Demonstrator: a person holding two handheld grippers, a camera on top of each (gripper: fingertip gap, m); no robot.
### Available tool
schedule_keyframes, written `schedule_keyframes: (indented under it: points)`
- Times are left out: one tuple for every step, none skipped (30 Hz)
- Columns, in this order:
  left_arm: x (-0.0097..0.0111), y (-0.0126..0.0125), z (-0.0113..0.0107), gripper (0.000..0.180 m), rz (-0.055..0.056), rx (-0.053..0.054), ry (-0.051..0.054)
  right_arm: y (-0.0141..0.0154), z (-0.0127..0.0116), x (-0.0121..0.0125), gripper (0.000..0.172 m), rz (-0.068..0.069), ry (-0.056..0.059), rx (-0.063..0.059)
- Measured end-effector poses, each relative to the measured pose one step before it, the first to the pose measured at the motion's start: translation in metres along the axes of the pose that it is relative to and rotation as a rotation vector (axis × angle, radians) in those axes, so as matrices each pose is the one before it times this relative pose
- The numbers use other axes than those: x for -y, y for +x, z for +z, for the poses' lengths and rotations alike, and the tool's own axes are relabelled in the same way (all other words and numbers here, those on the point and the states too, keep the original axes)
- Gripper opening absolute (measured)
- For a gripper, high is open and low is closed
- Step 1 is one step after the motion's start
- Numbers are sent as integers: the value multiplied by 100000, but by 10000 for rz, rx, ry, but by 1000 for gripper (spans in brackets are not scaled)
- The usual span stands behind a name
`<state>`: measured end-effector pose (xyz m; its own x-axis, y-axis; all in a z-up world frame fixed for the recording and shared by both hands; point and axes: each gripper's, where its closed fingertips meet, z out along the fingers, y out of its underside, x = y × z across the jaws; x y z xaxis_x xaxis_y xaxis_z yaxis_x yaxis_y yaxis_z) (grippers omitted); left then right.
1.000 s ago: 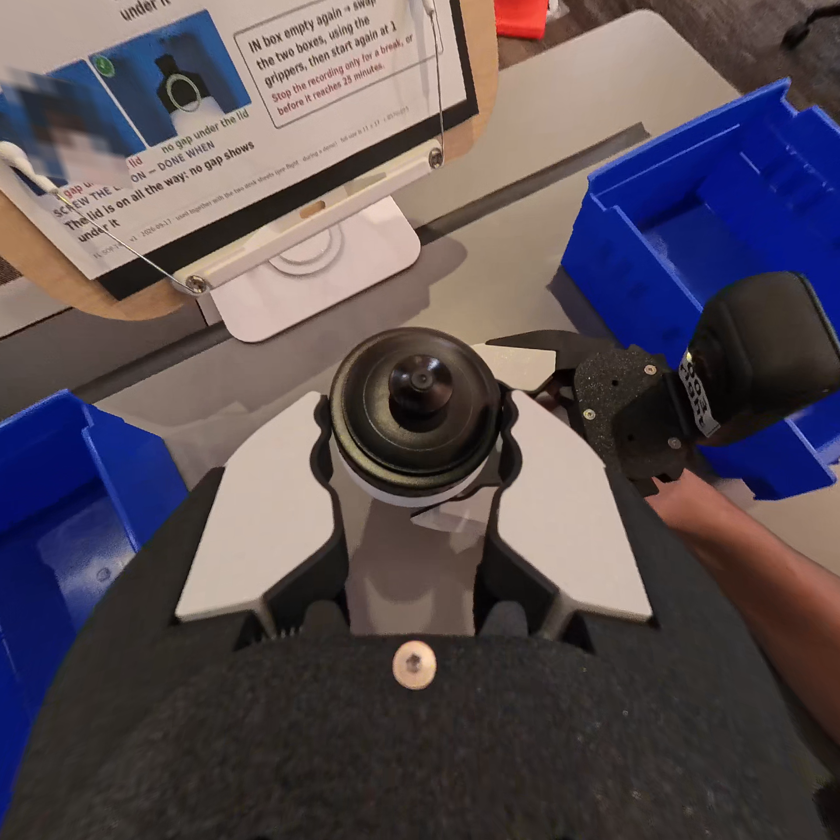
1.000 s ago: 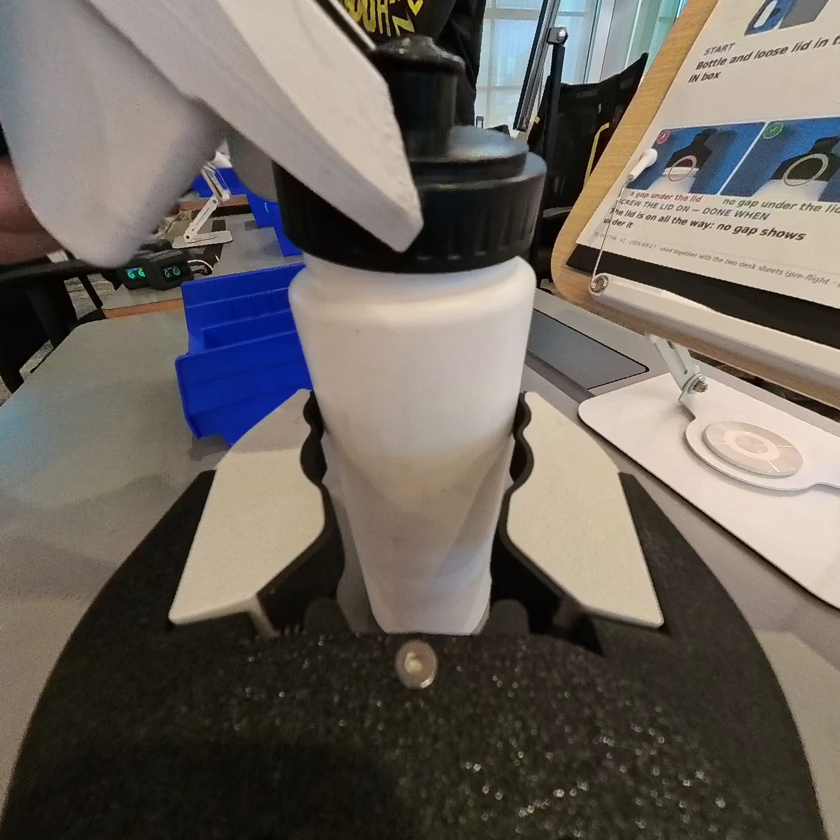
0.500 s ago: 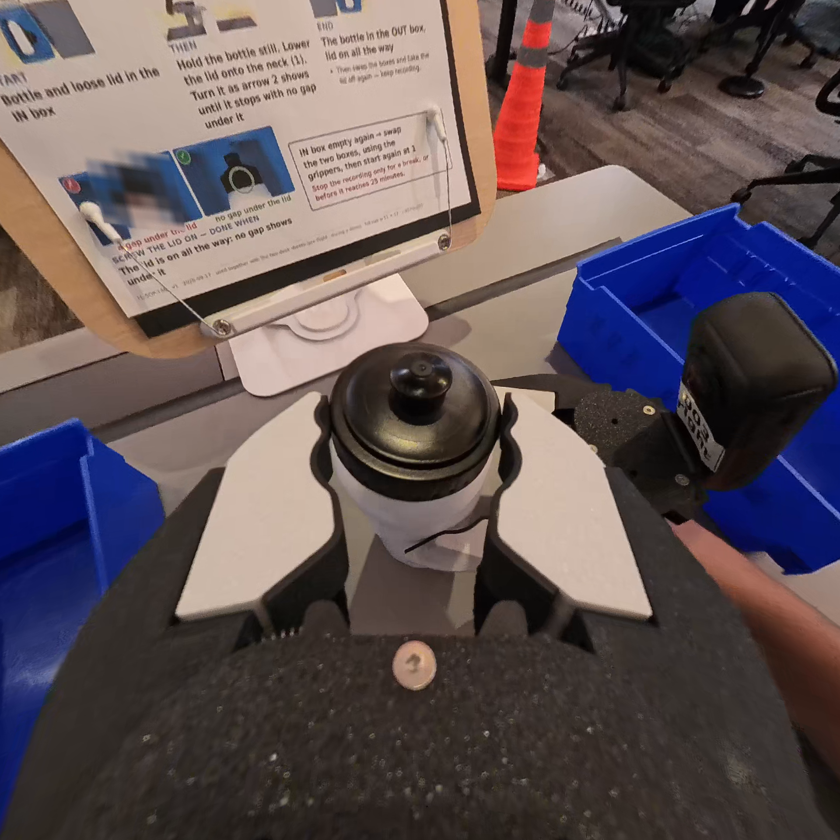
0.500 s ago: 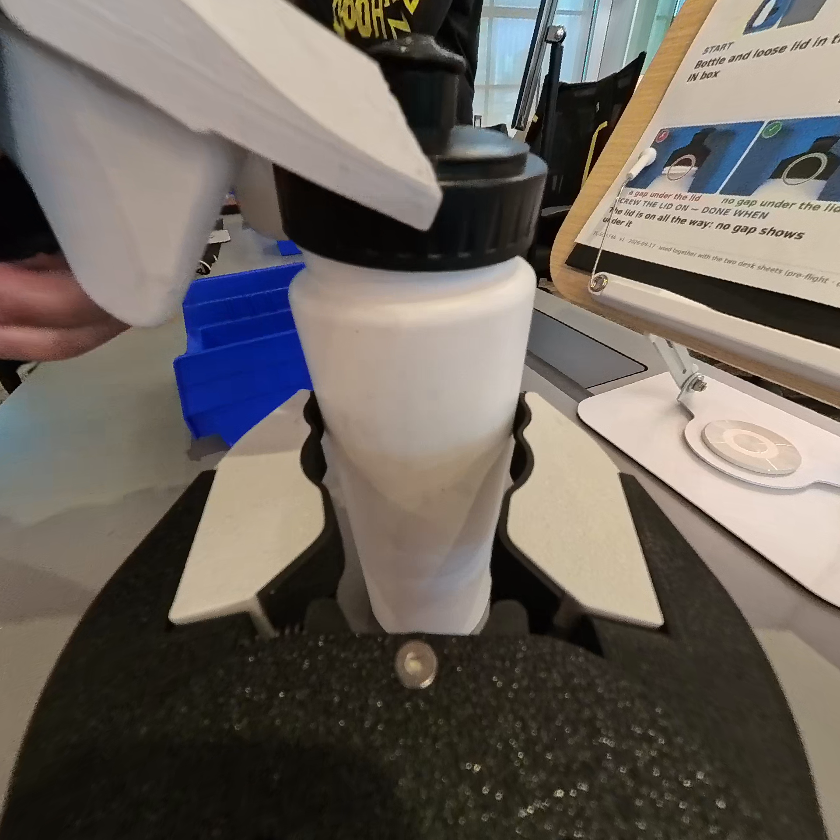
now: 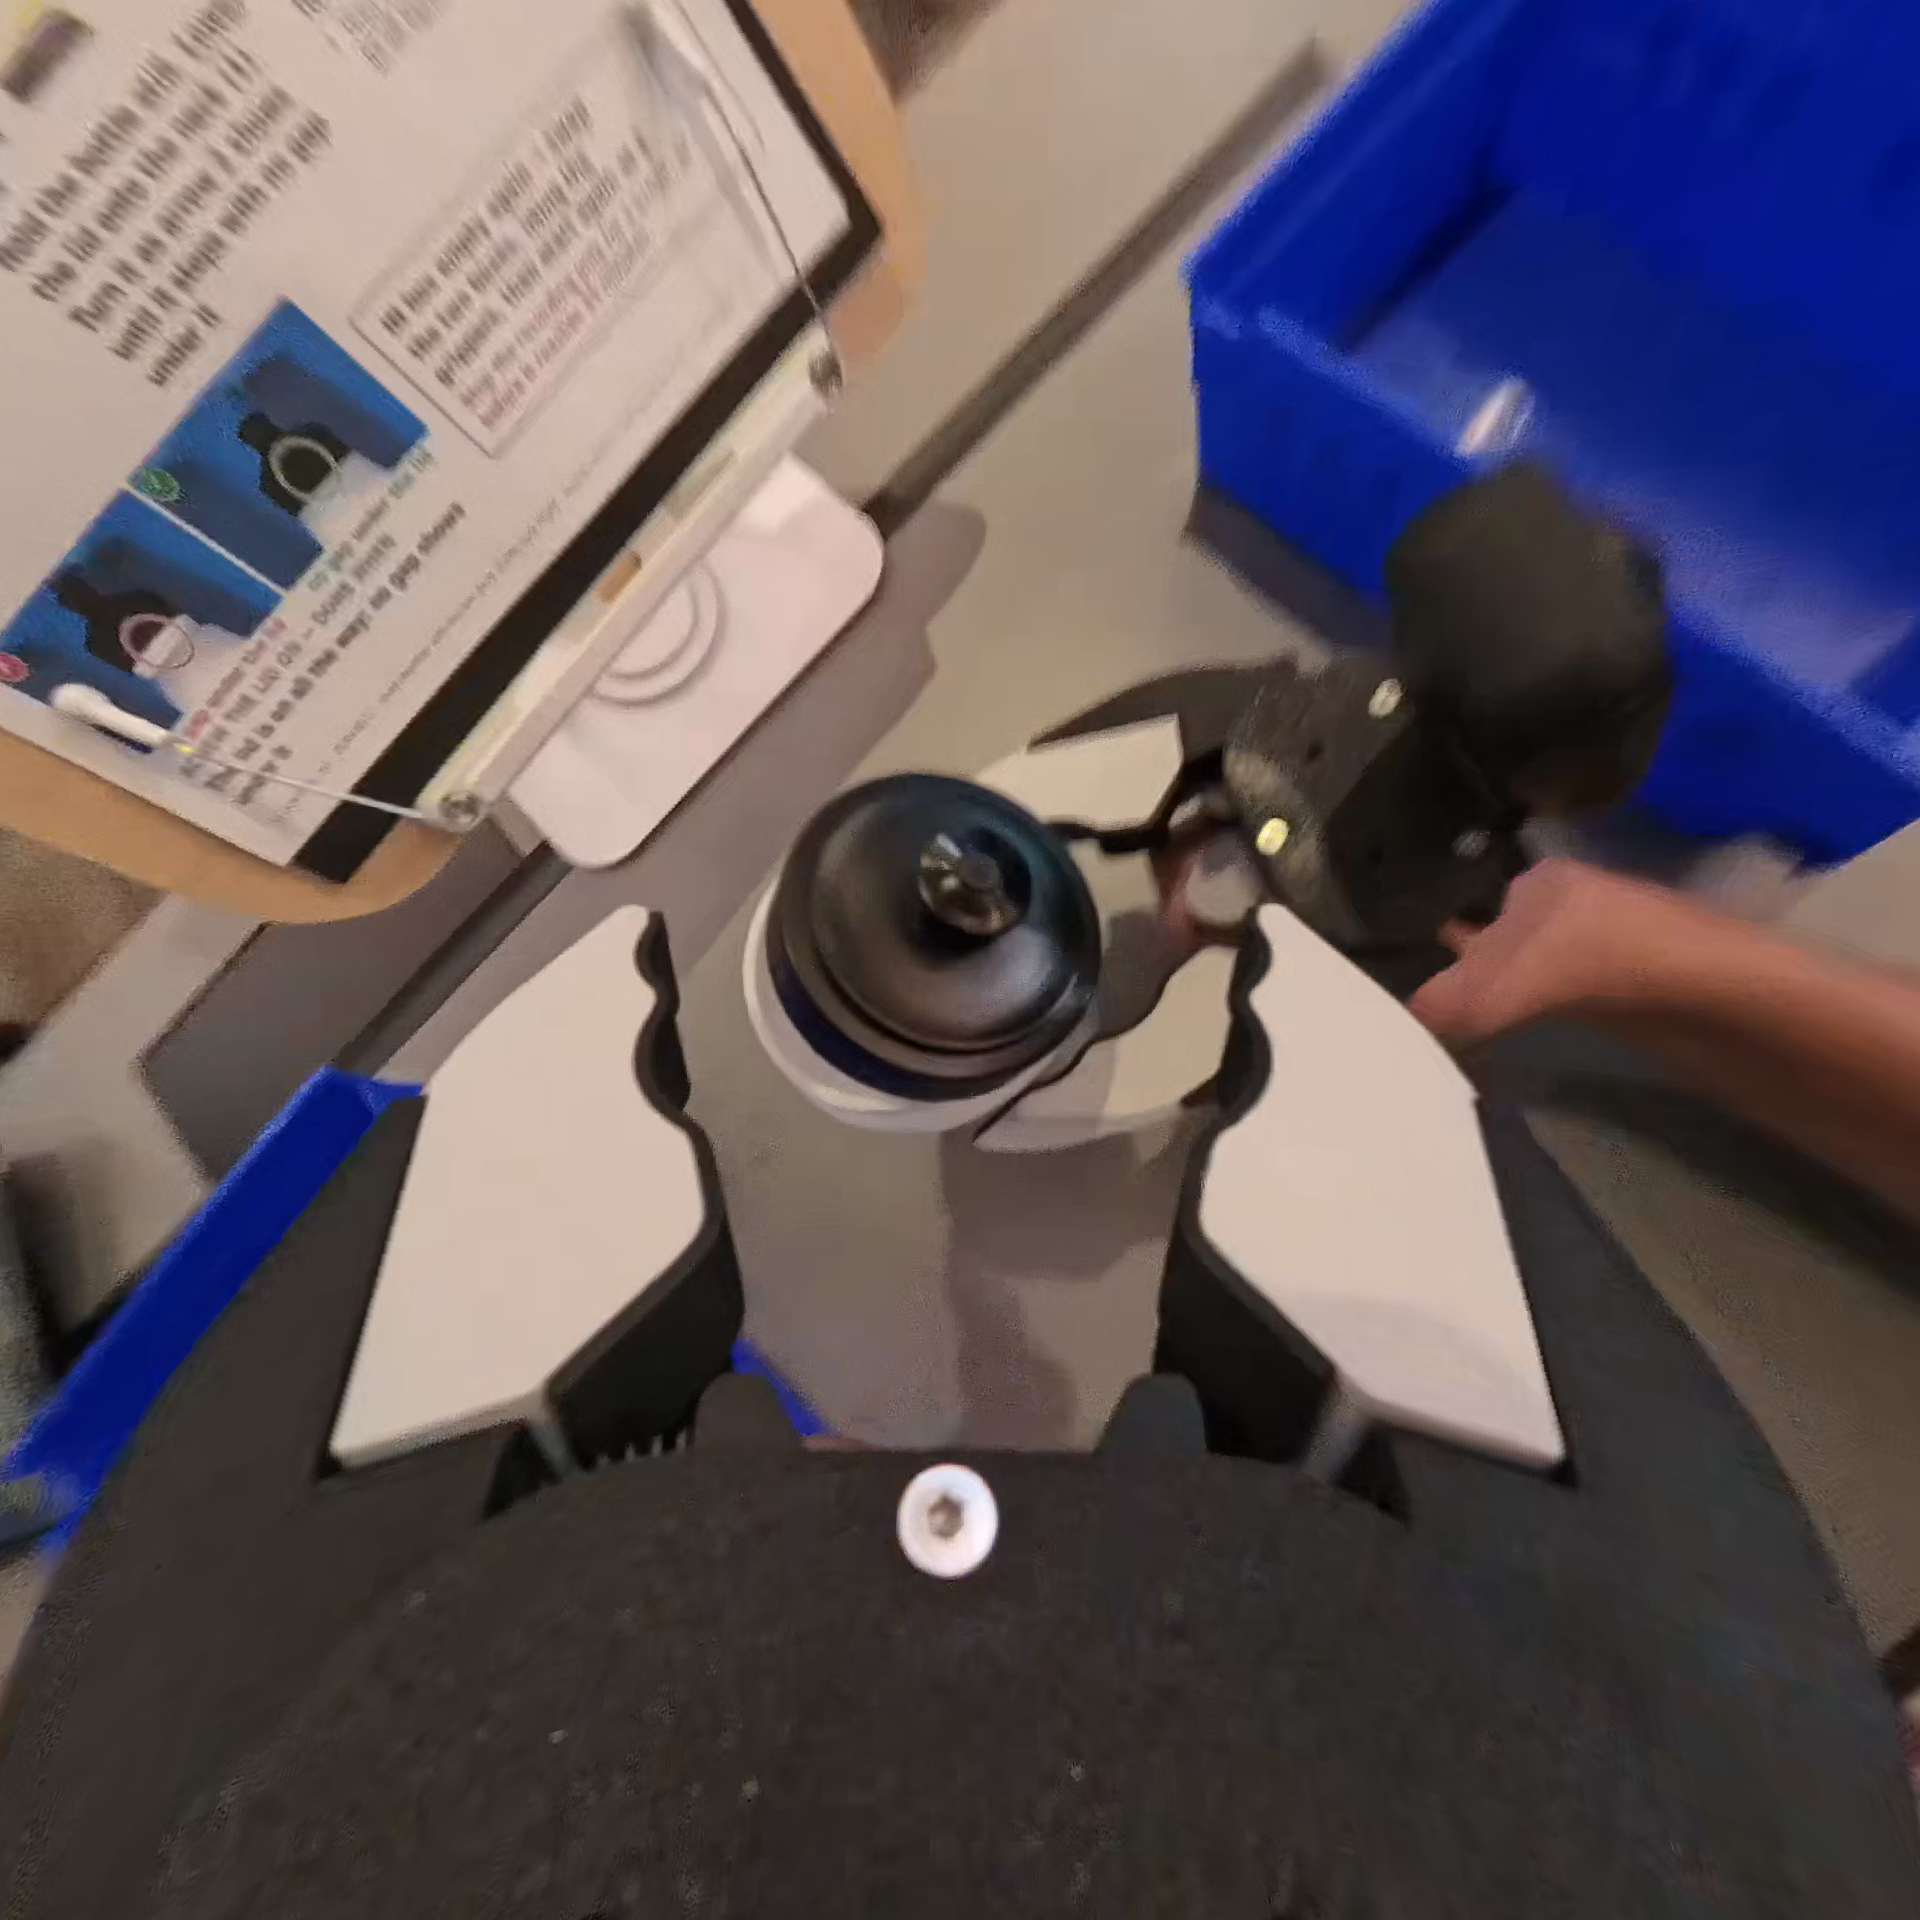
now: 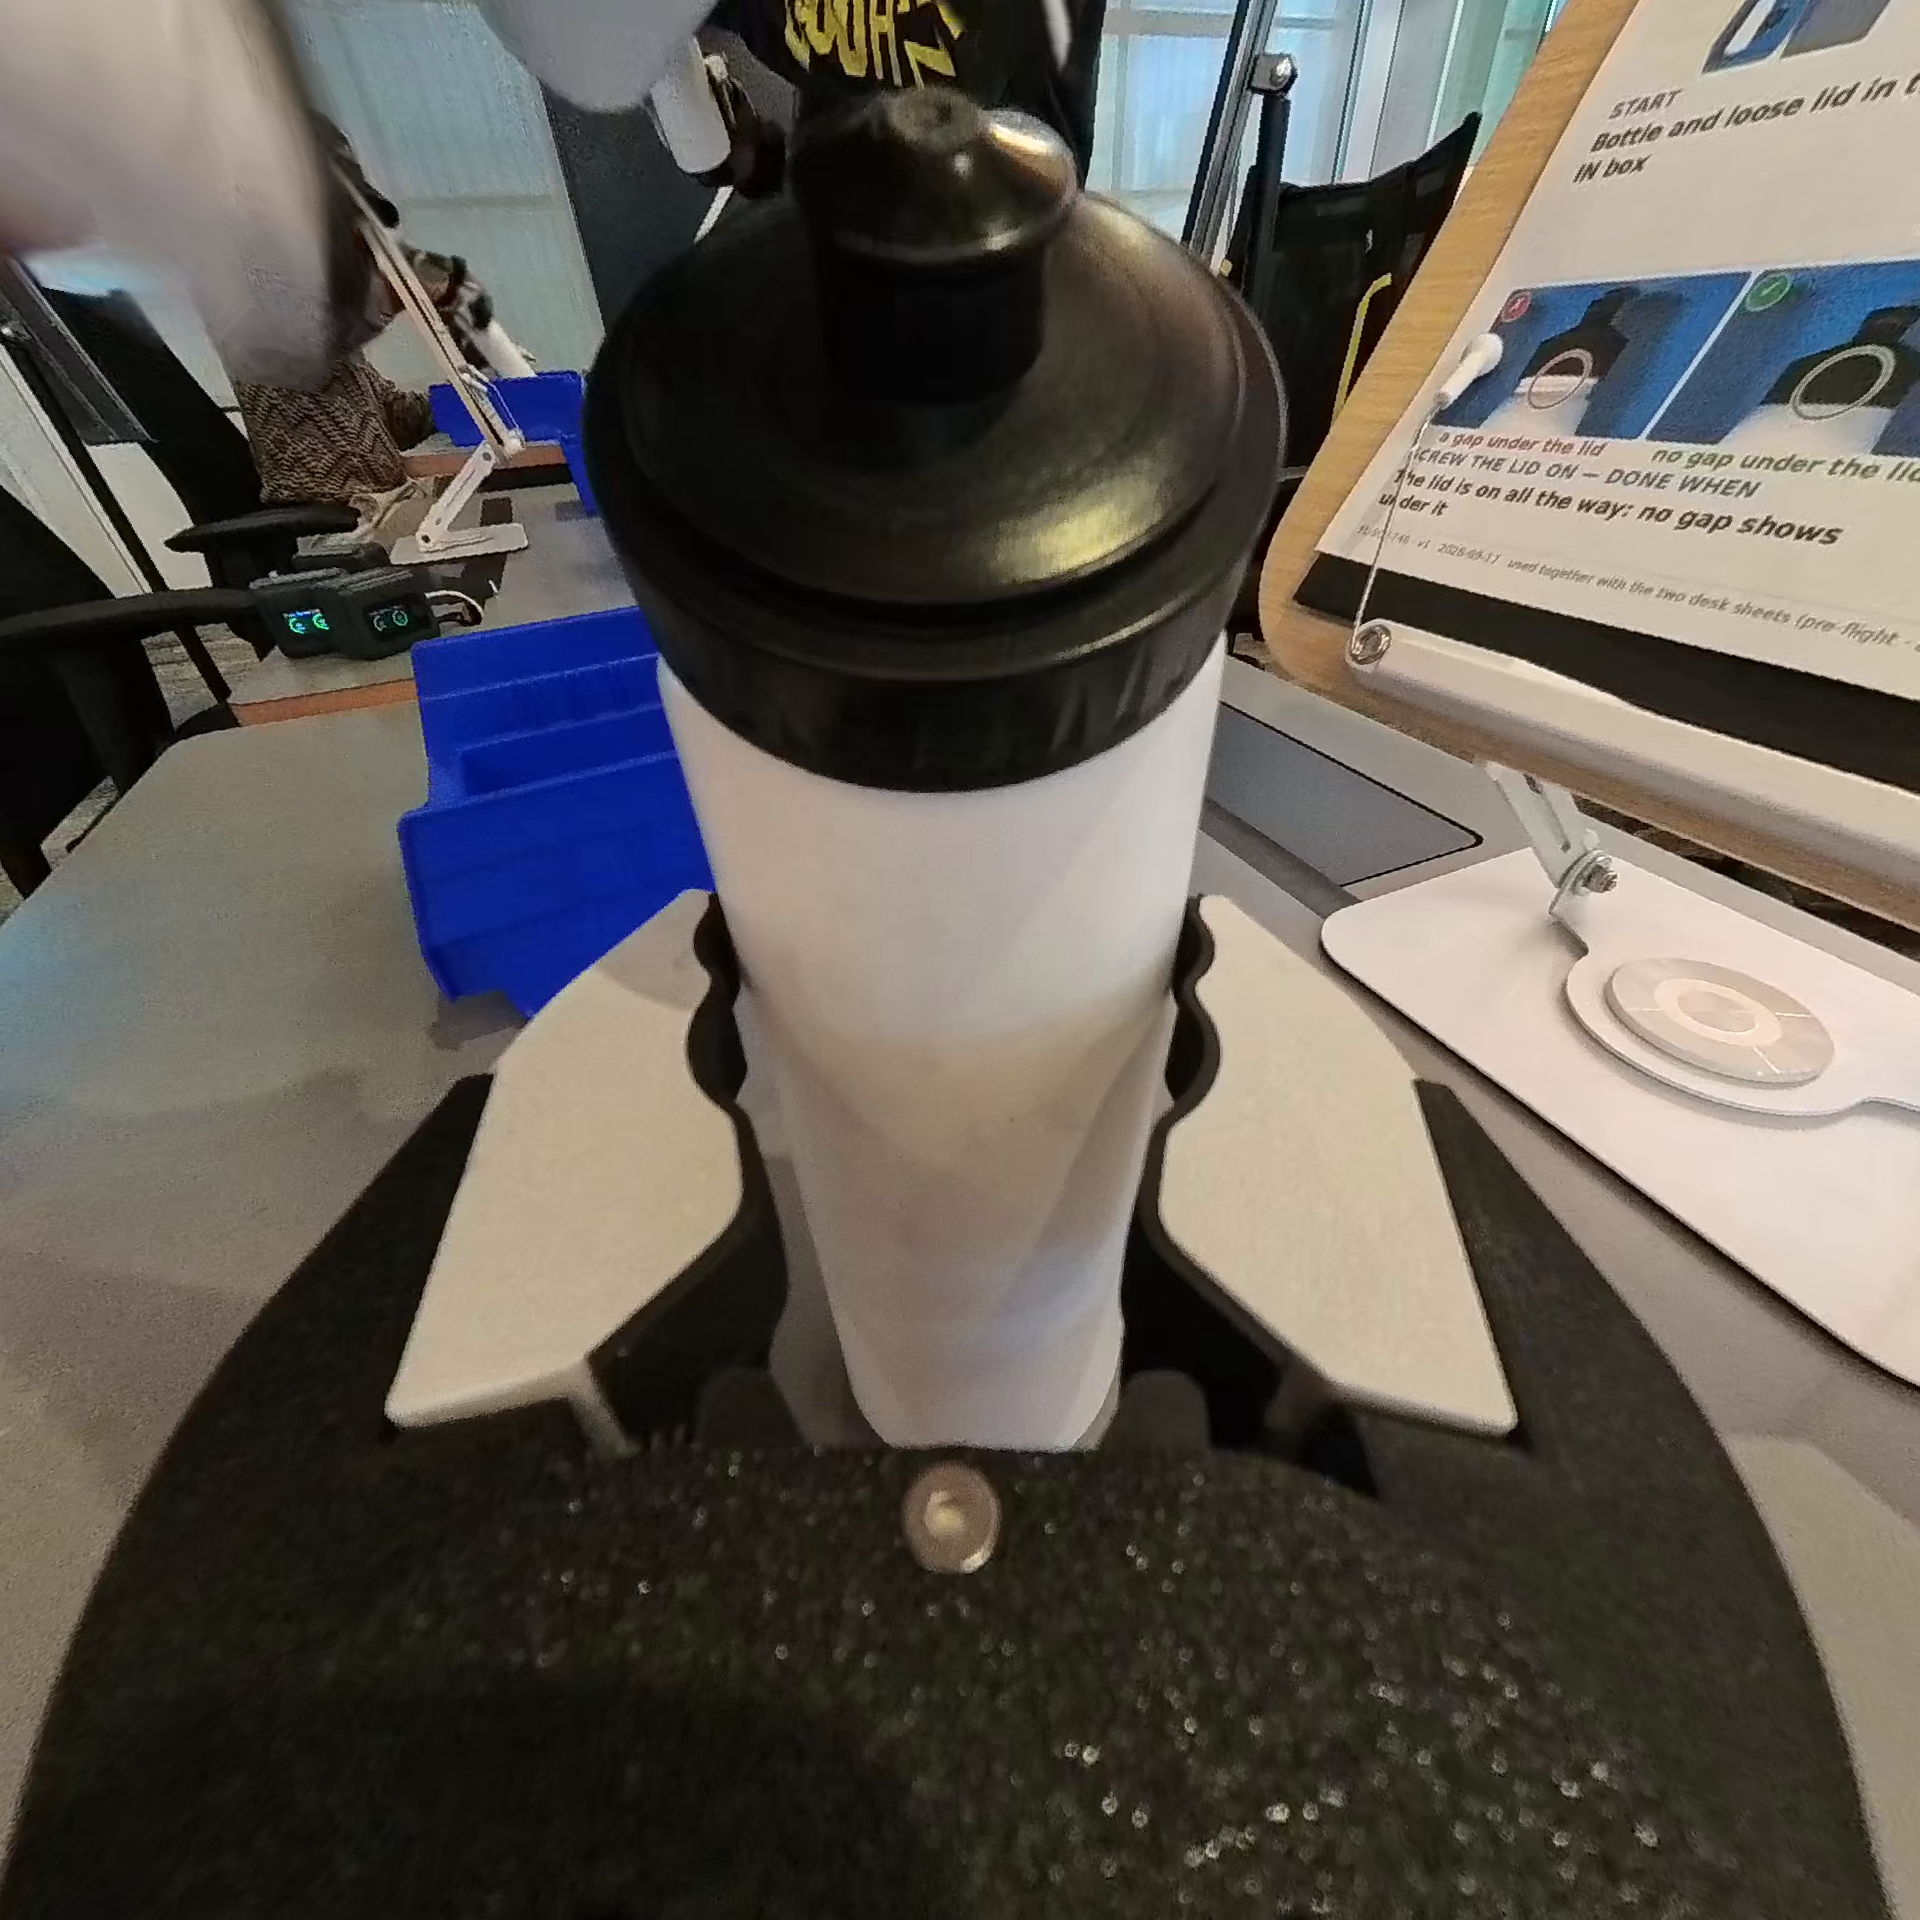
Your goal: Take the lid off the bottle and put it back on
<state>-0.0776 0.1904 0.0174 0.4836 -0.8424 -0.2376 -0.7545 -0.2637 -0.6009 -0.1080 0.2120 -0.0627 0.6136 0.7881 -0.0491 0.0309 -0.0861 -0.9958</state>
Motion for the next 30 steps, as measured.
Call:
schedule_keyframes:
  points:
    - [-681, -115, 427, 103, 745, 543, -613, -3, 5, -5, 80, -3, -4, 0]
    - [-454, -218, 349, 103, 723, 611, -449, 12, 0, 4, 80, 0, 3, 2]
    - [-174, -220, 223, 101, 564, 548, -258, 0, 14, 0, 80, 1, -1, 1]
    - [84, -113, 64, 98, 364, 344, -93, -1, -1, -2, 80, 0, -1, 1]
    - [222, 115, -37, 95, 198, 50, -20, 5, 6, 1, 80, 3, 0, 1]
    - [238, 185, -87, 94, 84, -105, -13, -8, -6, -1, 80, 0, 0, 0]
    - [258, 96, -103, 95, 79, -106, -3, -1, -12, -9, 80, -3, 2, 2]
    - [203, -11, -66, 96, 125, -51, -26, -8, -10, 3, 80, -5, -4, 2]
    - [83, -63, 7, 95, 136, -29, -97, 9, -4, -6, 80, -3, -13, 1]
    - [2, 22, 85, 94, 144, -81, -140, -7, 2, 1, 80, -4, -7, 2]
    - [-55, 79, 142, 91, 131, -135, -153, -1, 2, -9, 80, 0, 1, 1]
    - [-100, 31, 169, 84, 80, -133, -160, 3, -5, 5, 80, 2, 4, 1]
    - [-120, -39, 178, 71, 23, -119, -146, 0, -2, -3, 80, -2, -2, 1]
    - [-67, -45, 142, 69, -20, -121, -94, 3, 5, -4, 80, -1, -12, -1]
    - [-9, -24, 42, 69, -31, -136, -40, 3, 7, 0, 80, 3, -9, -3]
    - [-33, -40, -37, 69, -31, -132, -47, -9, -1, -5, 80, -8, -3, 1]
    - [-47, -51, -68, 68, -46, -131, -43, 4, -9, -2, 80, -1, -1, 2]
    - [-2, -119, -95, 68, -58, -91, 24, -7, -6, 0, 80, -5, 1, 2]
    - [58, -218, -129, 68, -68, -46, 88, -1, -1, -2, 80, 1, -2, 0]
    - [72, -245, -186, 68, -98, -44, 136, -1, 1, 2, 80, 4, 2, -2]
    - [105, -240, -248, 68, -142, -88, 172, 6, -2, 0, 80, 3, 8, -2]
    - [130, -249, -297, 68, -174, -112, 204, -2, 2, 3, 80, 2, 2, 1]
    - [127, -299, -321, 68, -207, -96, 218, -1, 0, -1, 80, 1, -1, 0]
    - [111, -294, -300, 68, -240, -122, 209, -7, -7, -3, 80, 0, -2, -1]
    - [52, -122, -255, 68, -252, -239, 182, -2, 2, -9, 80, 6, 1, -1]
    - [-5, -45, -184, 68, -294, -300, 141, 5, -5, 5, 80, 5, 4, -2]
    - [-44, -113, -137, 68, -313, -247, 123, 0, 1, -10, 80, 6, 0, -3]
    - [-33, -138, -89, 68, -324, -226, 138, -2, -5, 3, 80, 2, -6, 0]
    - [-44, -77, -22, 68, -336, -271, 131, -8, -10, -9, 80, -3, -6, 2]
    - [-88, -47, 42, 68, -332, -277, 110, 2, -3, -5, 80, -1, -4, -1]
